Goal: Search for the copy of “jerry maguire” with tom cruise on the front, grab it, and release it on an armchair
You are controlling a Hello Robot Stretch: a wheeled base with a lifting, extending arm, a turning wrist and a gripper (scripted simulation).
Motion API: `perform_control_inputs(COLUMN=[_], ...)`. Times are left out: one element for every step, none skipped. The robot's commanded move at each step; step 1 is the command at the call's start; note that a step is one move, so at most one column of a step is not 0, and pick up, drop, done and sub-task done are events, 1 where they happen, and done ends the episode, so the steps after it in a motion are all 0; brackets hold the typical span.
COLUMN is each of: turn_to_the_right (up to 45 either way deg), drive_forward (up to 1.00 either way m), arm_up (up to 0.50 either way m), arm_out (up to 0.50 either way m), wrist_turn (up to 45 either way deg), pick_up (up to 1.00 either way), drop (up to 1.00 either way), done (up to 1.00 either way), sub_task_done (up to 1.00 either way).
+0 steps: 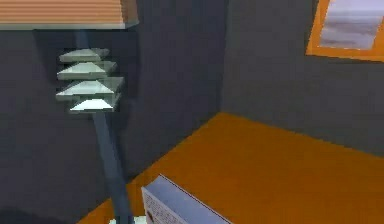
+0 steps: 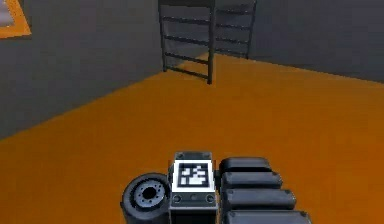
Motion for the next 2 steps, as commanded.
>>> perform_control_inputs(turn_to_the_right=[45.0,45.0], drive_forward=[0.0,0.0], arm_up=[0.0,0.0], arm_out=[0.0,0.0], wrist_turn=[0.0,0.0], pick_up=[0.0,0.0], drop=[0.0,0.0], done=[0.0,0.0], sub_task_done=[0.0,0.0])
